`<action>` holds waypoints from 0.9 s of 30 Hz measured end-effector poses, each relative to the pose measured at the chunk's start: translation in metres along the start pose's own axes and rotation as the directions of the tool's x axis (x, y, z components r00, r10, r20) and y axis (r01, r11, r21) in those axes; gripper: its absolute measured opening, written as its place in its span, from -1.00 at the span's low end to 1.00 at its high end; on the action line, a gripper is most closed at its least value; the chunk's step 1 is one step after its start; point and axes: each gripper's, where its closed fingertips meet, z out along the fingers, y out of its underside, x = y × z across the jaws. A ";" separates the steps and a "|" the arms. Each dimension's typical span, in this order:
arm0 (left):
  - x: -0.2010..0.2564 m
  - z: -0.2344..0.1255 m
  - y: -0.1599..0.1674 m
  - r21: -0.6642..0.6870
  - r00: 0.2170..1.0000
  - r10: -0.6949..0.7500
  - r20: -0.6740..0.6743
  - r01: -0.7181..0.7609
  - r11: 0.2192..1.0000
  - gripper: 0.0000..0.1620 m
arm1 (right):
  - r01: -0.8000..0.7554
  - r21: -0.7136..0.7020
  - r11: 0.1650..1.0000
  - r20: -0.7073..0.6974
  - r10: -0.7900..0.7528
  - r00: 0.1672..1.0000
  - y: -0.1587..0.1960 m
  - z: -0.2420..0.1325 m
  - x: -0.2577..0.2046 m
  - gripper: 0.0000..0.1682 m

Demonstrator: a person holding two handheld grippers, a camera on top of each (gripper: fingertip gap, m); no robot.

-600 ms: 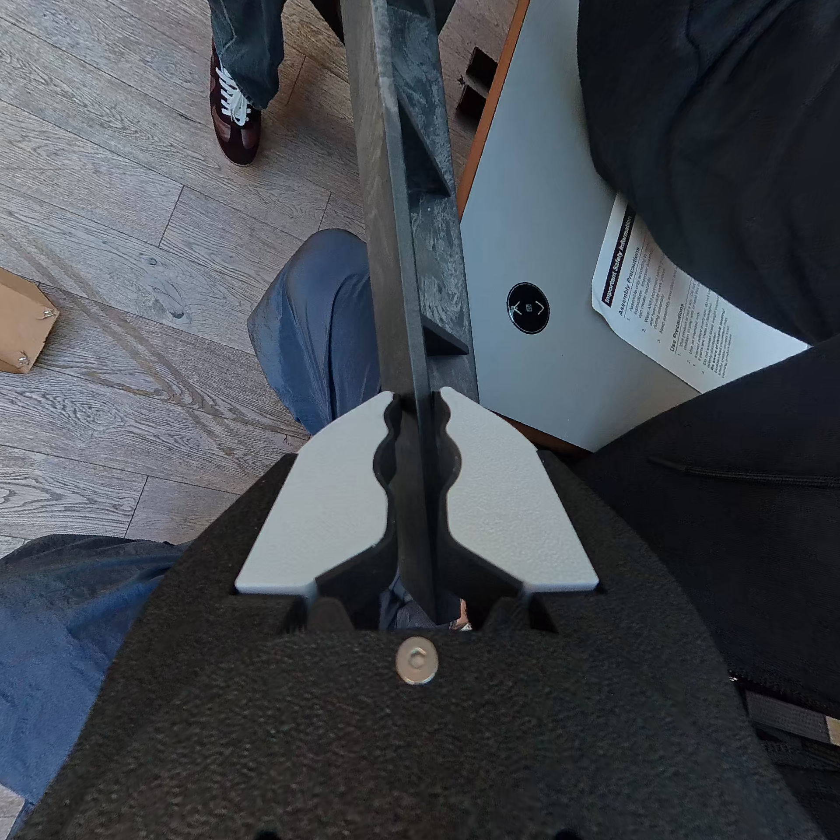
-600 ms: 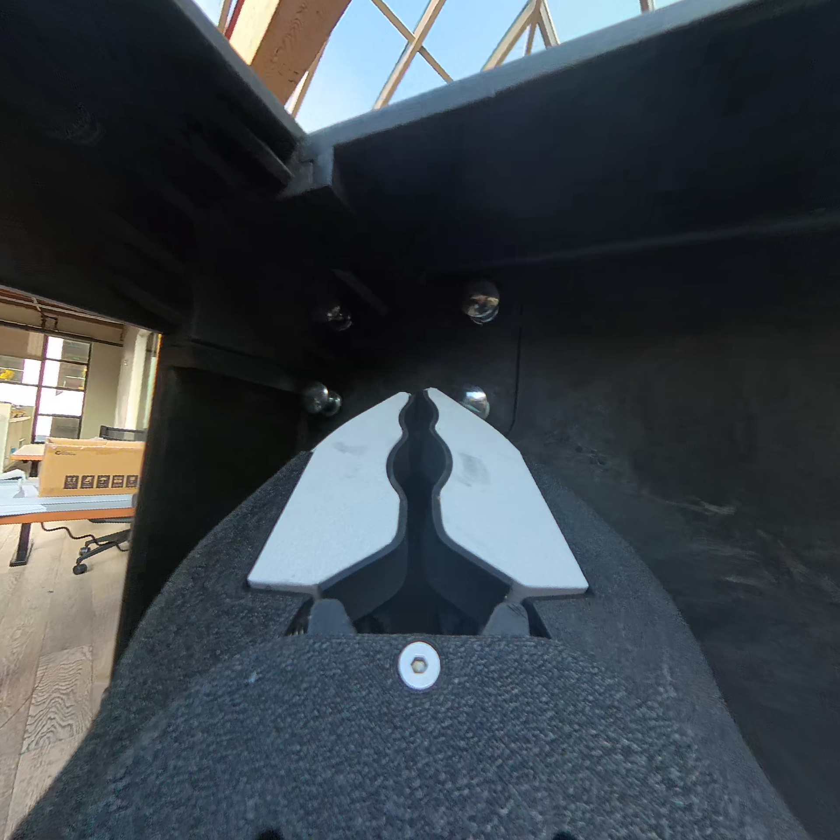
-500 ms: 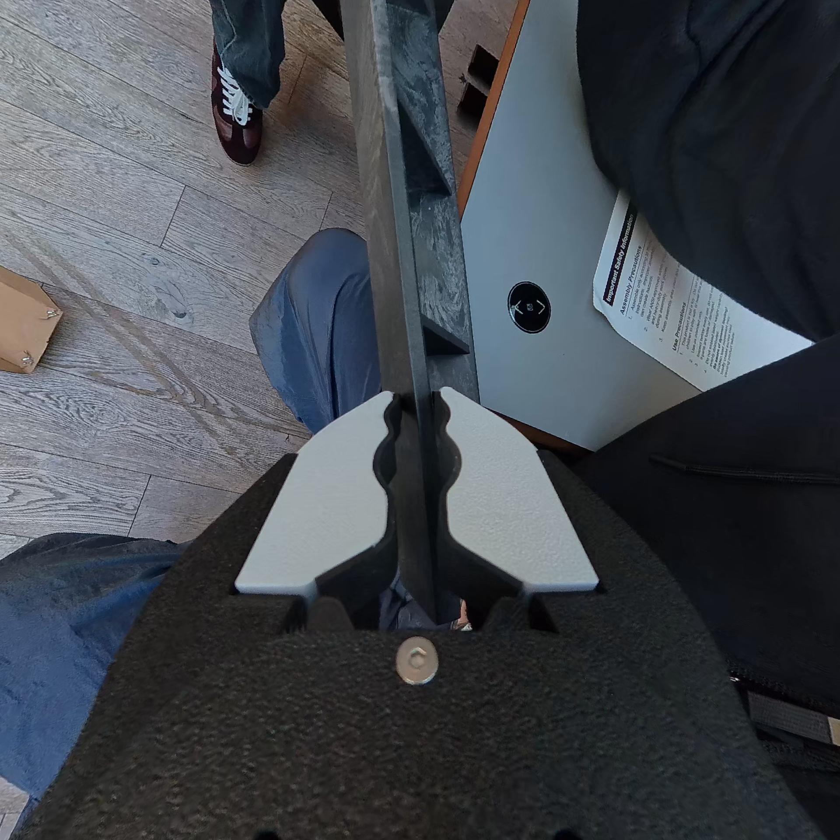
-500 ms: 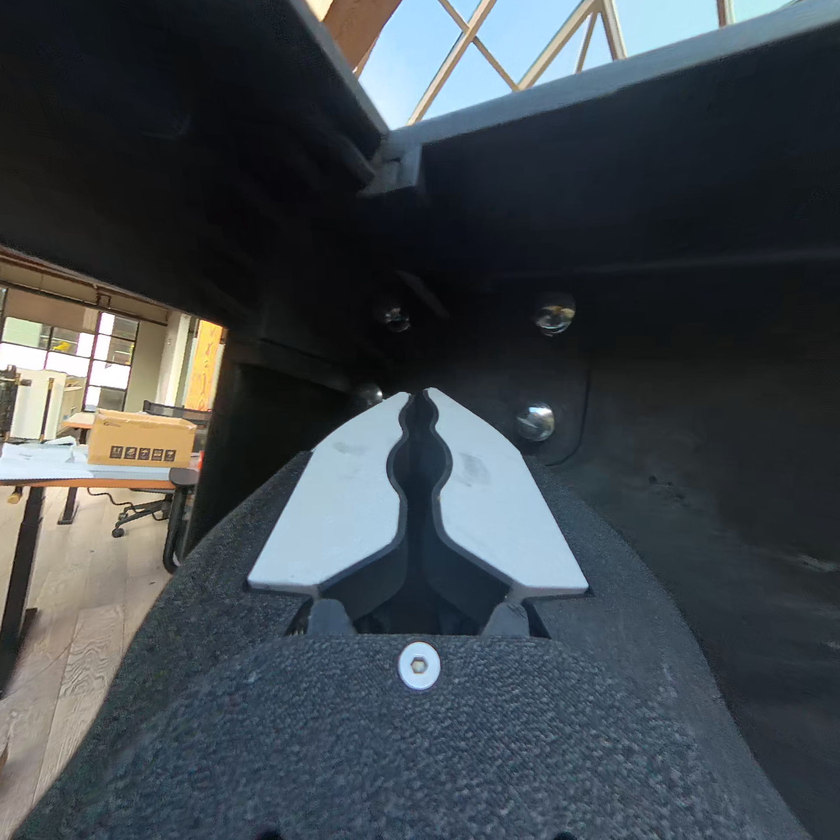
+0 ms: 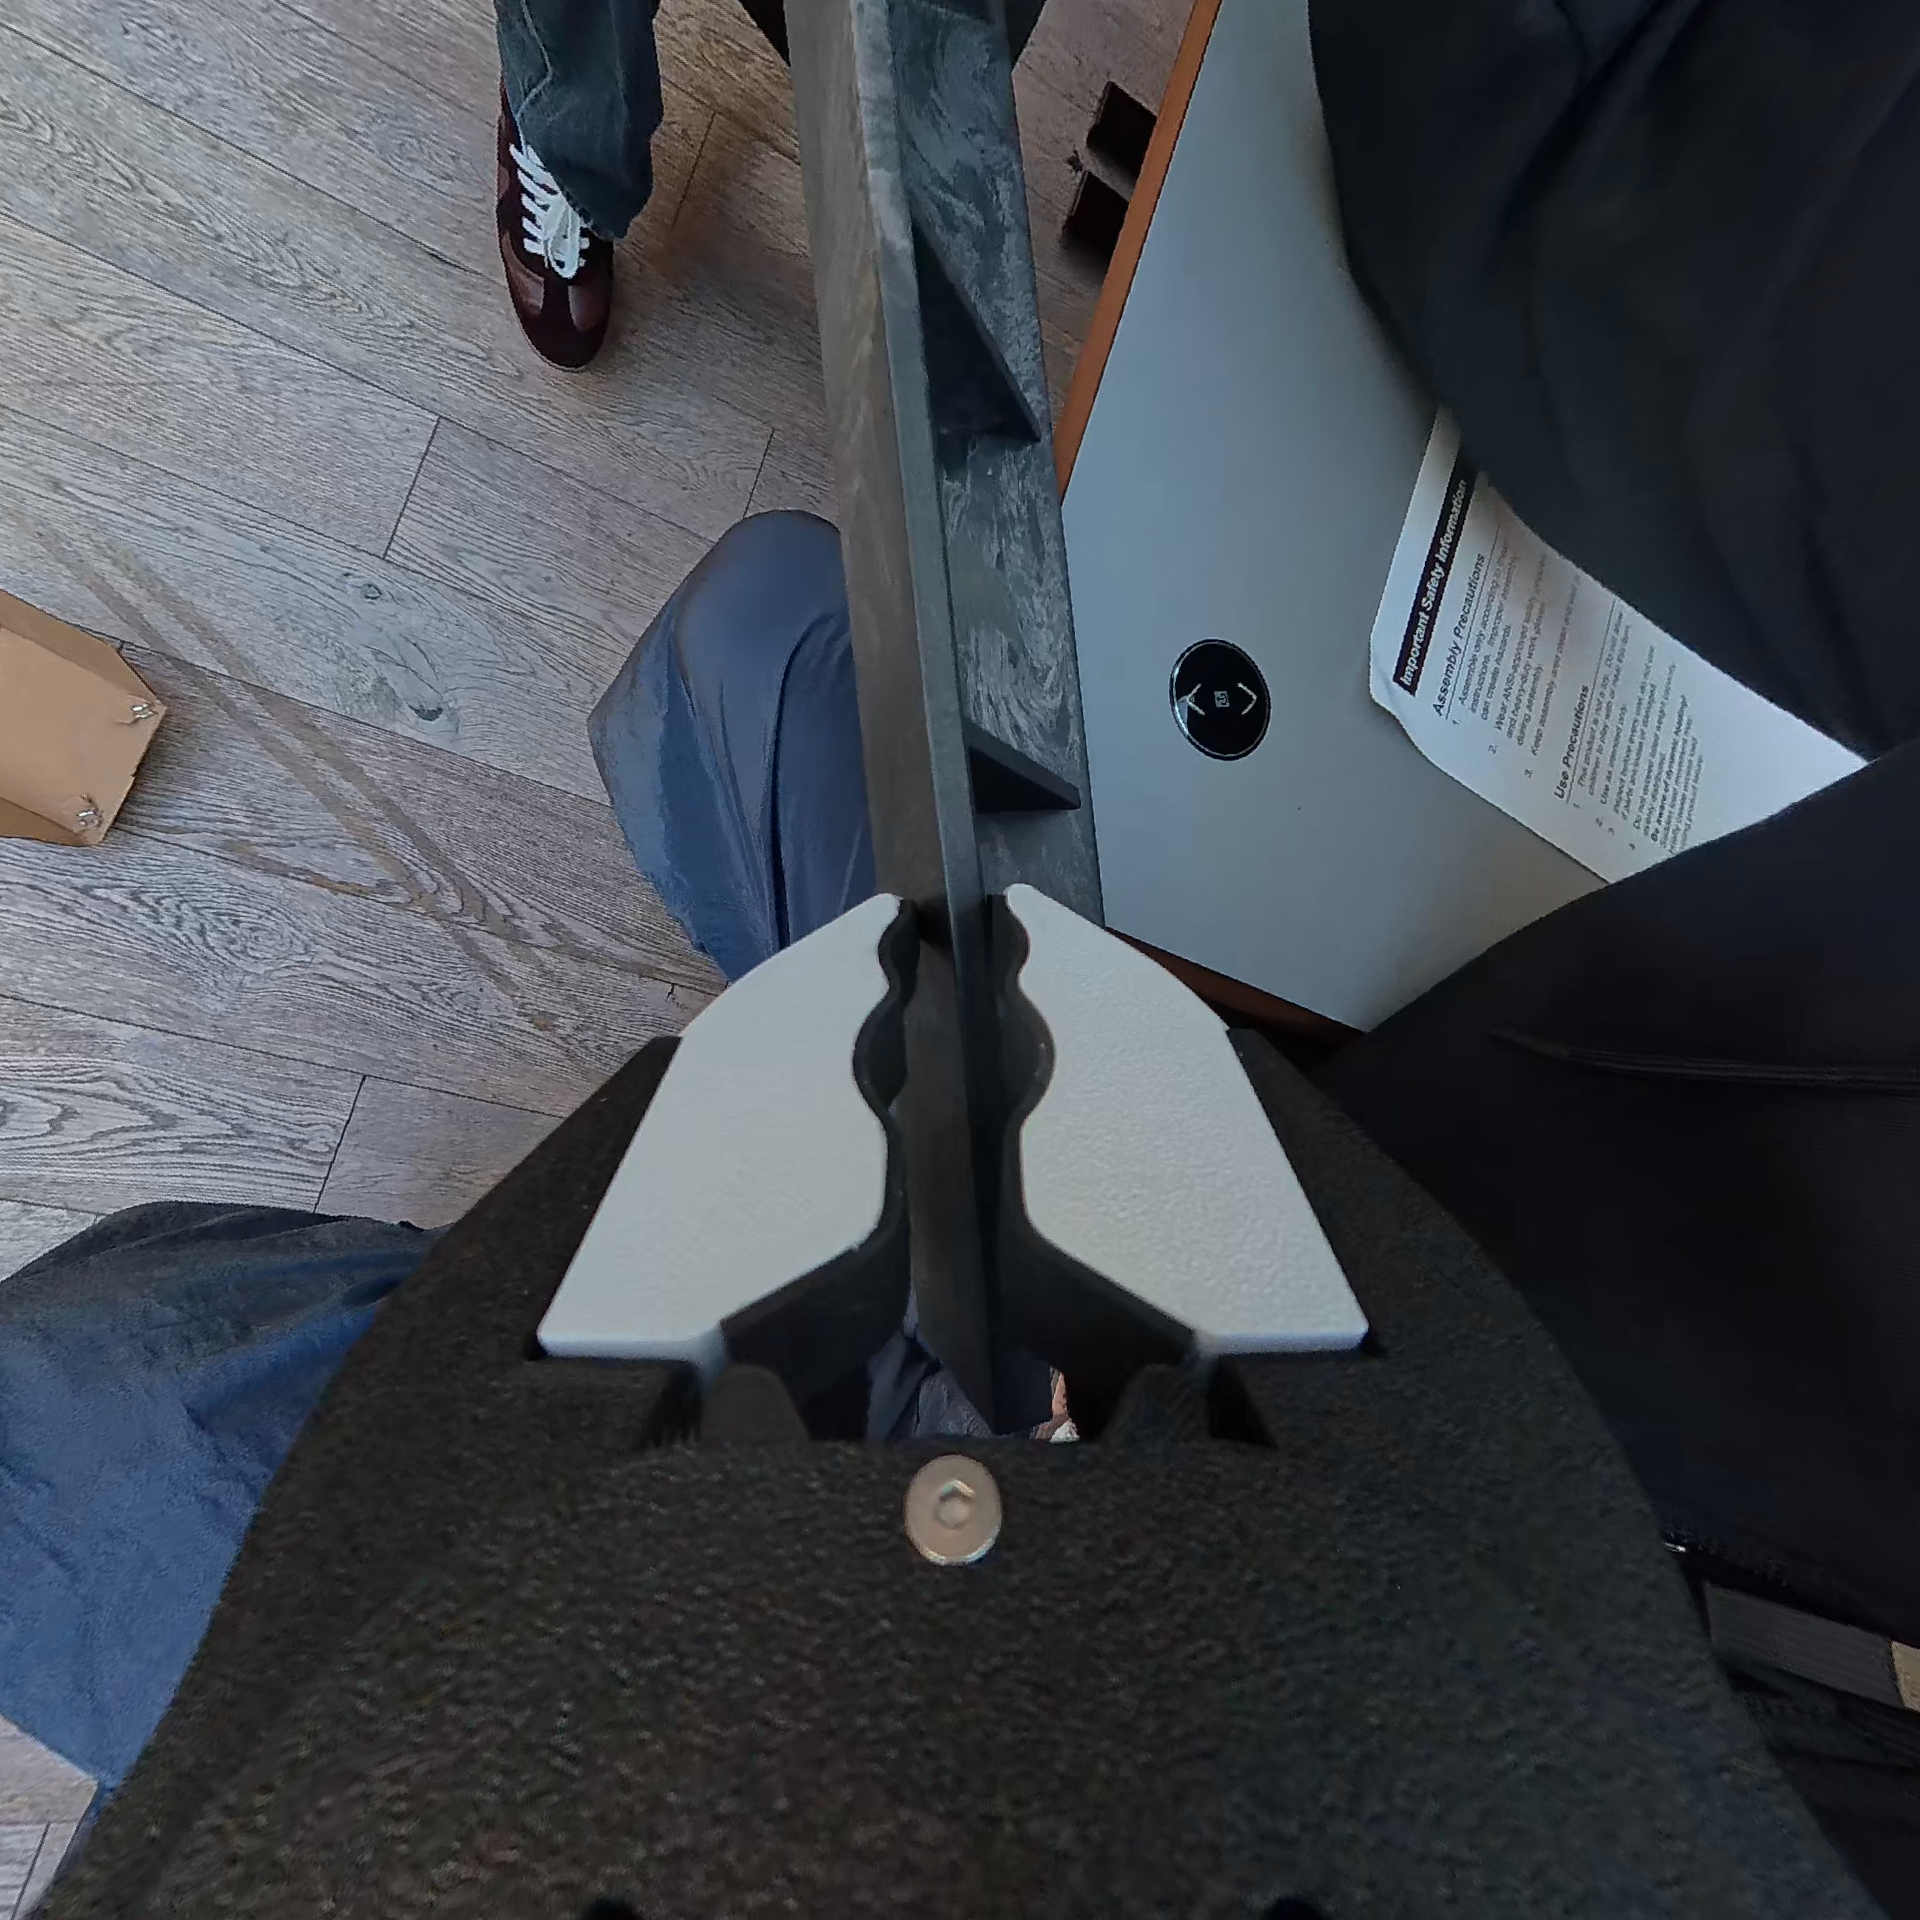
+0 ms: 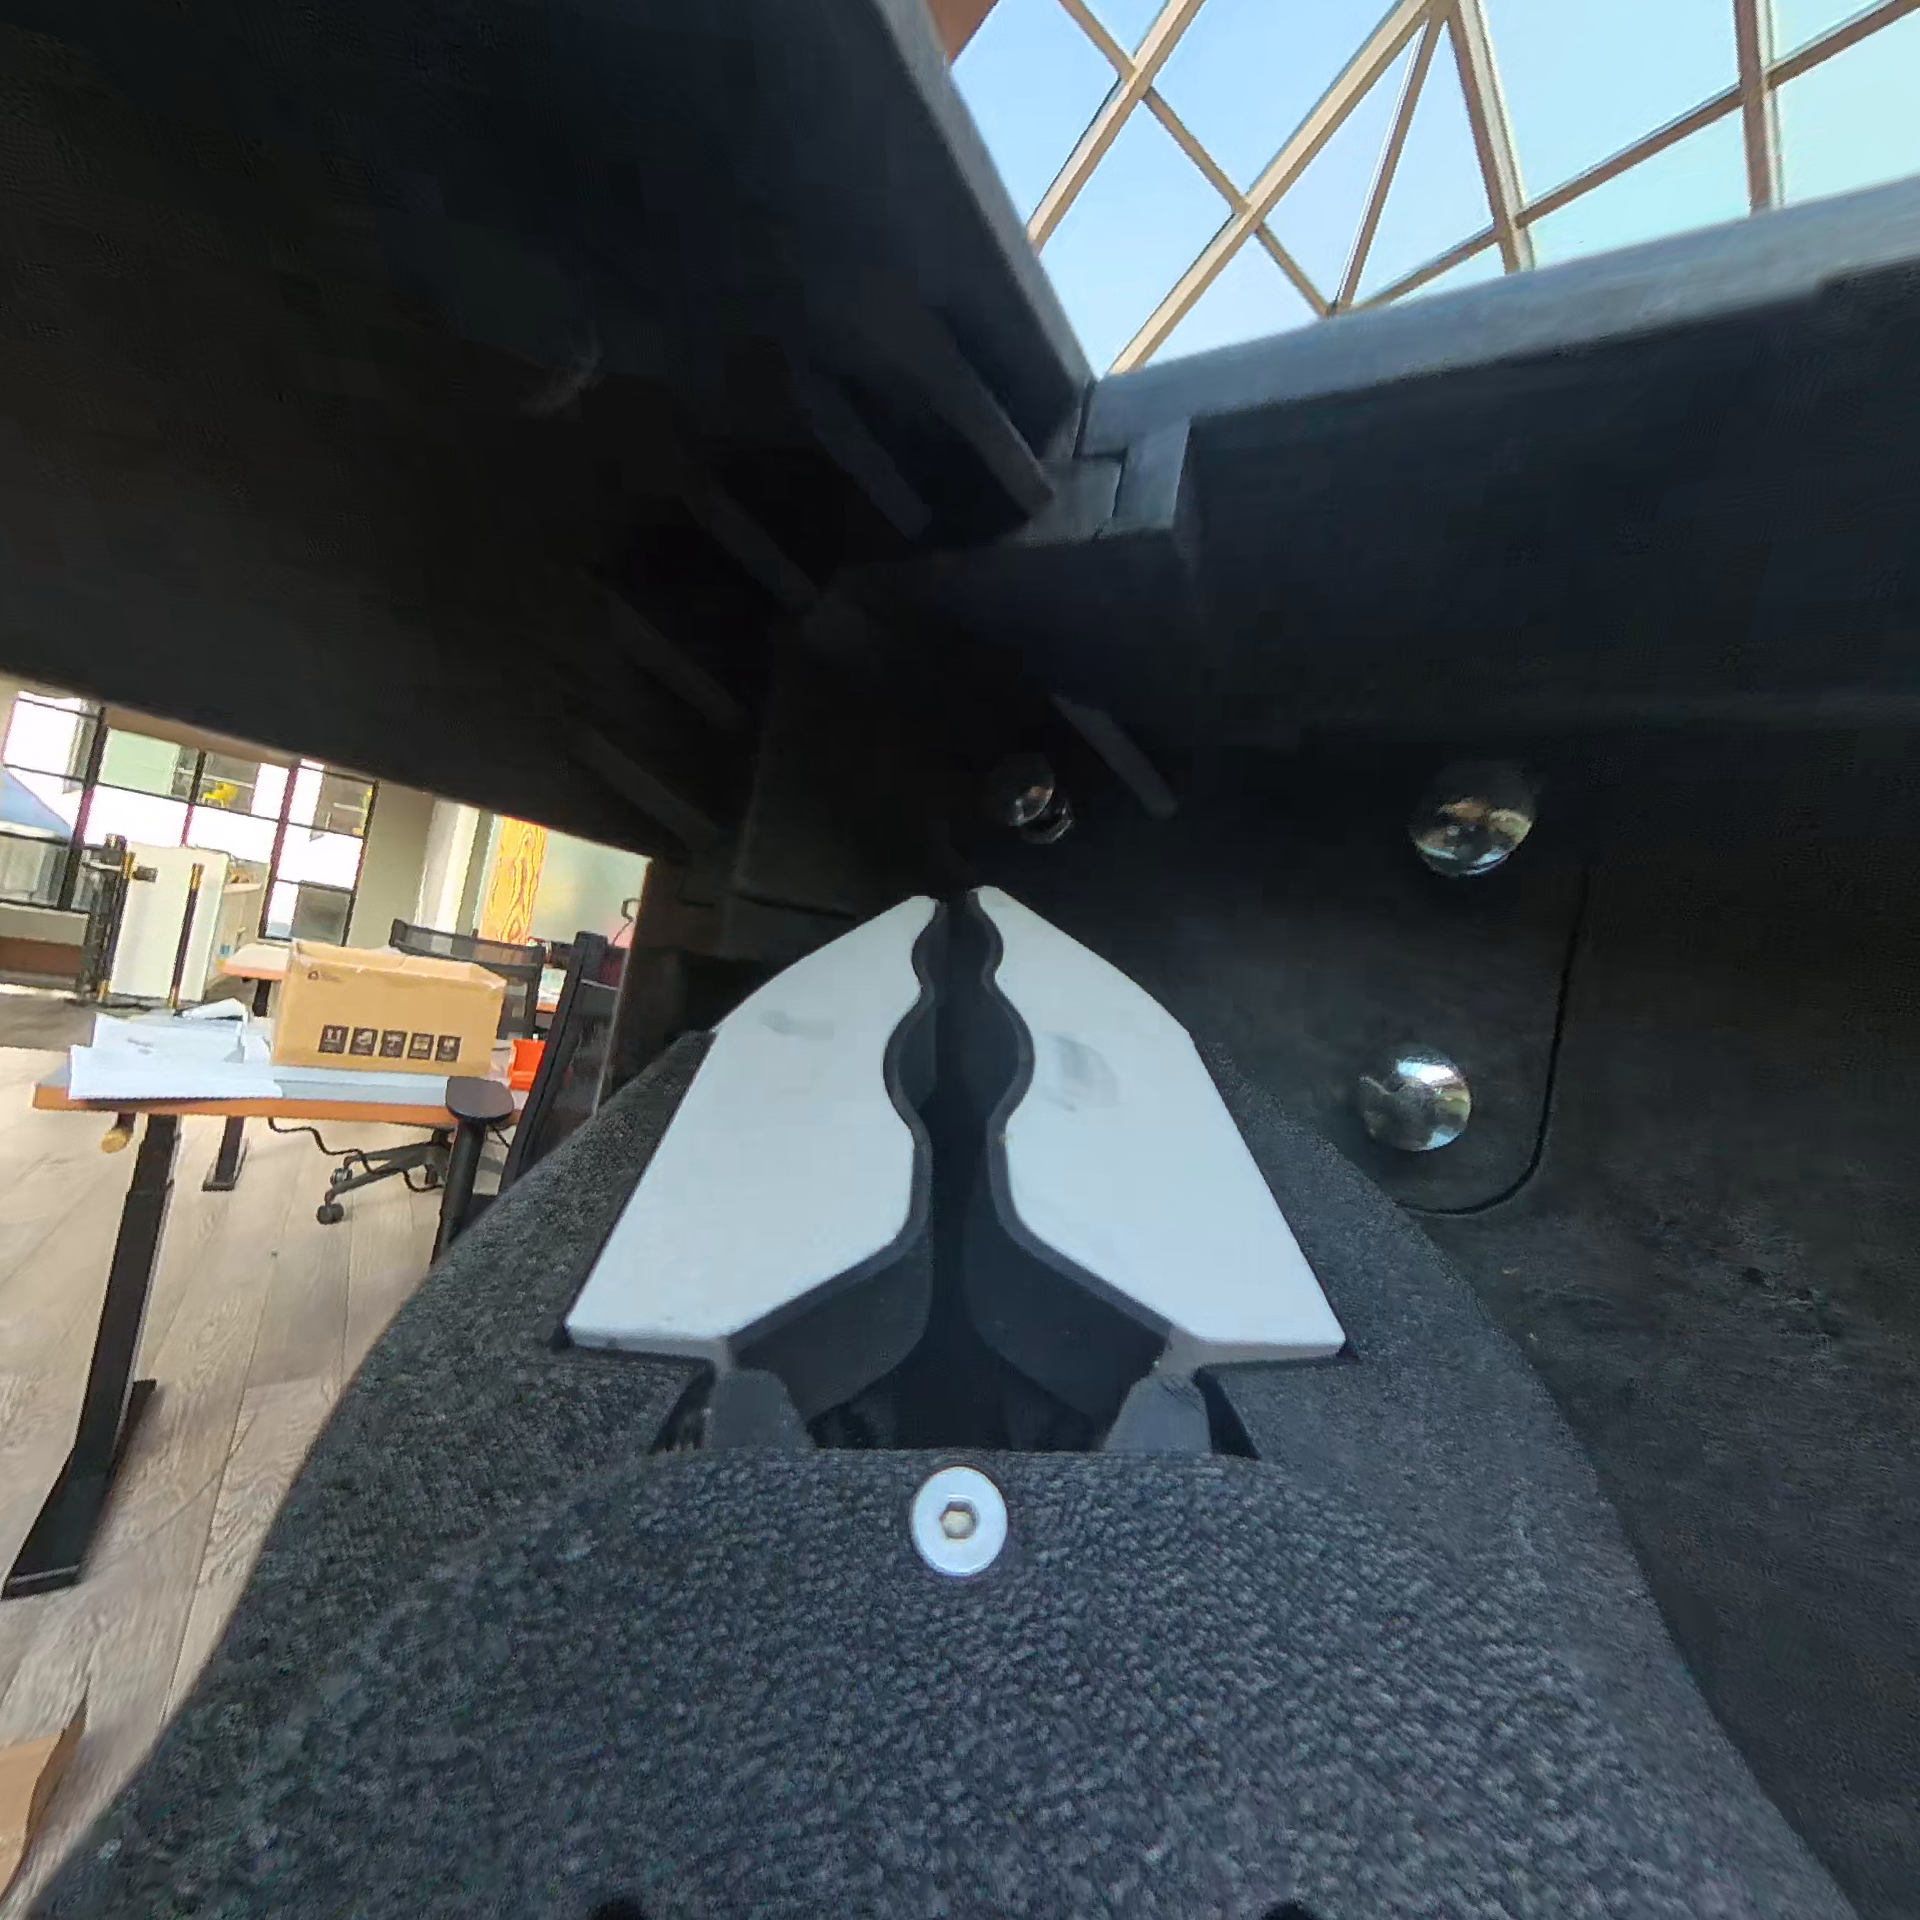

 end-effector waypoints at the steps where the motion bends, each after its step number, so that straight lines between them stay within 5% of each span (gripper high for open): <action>1: 0.000 0.000 0.000 -0.001 1.000 0.002 0.001 -0.002 1.000 -0.83 | -0.005 0.011 1.000 -0.011 0.005 1.000 -0.004 -0.001 0.000 -1.00; 10: 0.000 0.000 0.000 -0.012 1.000 0.022 0.018 -0.022 1.000 -0.83 | -0.100 0.046 0.994 -0.041 0.102 0.994 -0.022 0.012 0.009 -1.00; 16: 0.000 0.000 -0.001 -0.003 0.999 0.024 0.028 -0.024 1.000 -0.83 | -0.085 -0.085 0.993 -0.047 0.082 0.996 -0.017 0.024 0.017 -1.00; 27: 0.000 0.001 -0.001 -0.003 0.999 0.029 0.030 -0.029 1.000 -0.83 | -0.110 0.099 0.989 -0.161 0.125 0.979 -0.036 -0.019 0.068 -1.00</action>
